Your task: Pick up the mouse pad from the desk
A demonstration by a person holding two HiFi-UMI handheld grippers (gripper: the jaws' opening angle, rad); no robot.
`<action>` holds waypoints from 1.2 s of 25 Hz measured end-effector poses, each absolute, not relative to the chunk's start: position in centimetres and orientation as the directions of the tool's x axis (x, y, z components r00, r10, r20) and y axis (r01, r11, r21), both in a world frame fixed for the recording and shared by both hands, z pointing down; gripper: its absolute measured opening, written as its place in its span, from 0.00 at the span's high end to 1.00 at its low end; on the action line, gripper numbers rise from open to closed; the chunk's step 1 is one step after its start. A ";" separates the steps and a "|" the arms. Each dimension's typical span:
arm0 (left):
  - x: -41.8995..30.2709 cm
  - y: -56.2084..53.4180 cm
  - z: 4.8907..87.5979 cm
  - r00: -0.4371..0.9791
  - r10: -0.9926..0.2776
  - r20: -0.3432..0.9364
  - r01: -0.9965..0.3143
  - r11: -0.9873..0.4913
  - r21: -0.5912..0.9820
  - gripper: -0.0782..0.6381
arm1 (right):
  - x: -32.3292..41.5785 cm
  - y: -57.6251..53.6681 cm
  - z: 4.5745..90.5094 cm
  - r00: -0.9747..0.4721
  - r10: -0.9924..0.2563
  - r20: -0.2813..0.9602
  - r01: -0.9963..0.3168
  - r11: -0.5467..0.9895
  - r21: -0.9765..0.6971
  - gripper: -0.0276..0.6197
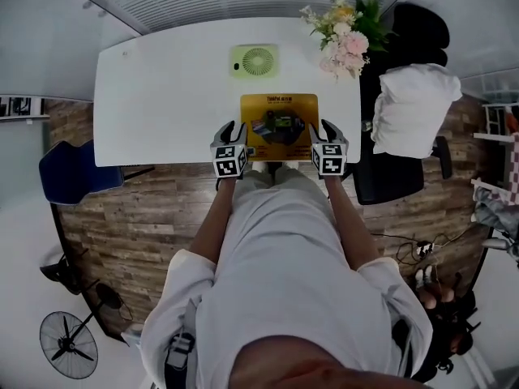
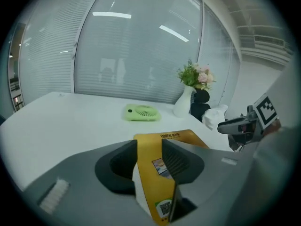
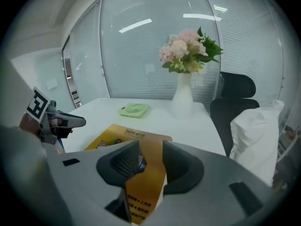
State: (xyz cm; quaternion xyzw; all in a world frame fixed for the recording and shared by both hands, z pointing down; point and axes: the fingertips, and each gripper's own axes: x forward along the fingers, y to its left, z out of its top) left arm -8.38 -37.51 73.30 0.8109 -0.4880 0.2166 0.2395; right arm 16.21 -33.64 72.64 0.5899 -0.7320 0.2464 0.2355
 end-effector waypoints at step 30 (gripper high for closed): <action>-5.7 -45.1 82.2 0.289 -0.572 0.768 -0.929 -0.362 0.079 0.66 | 16.6 -41.9 82.6 -0.173 -0.549 0.818 -0.983 0.154 -0.105 0.82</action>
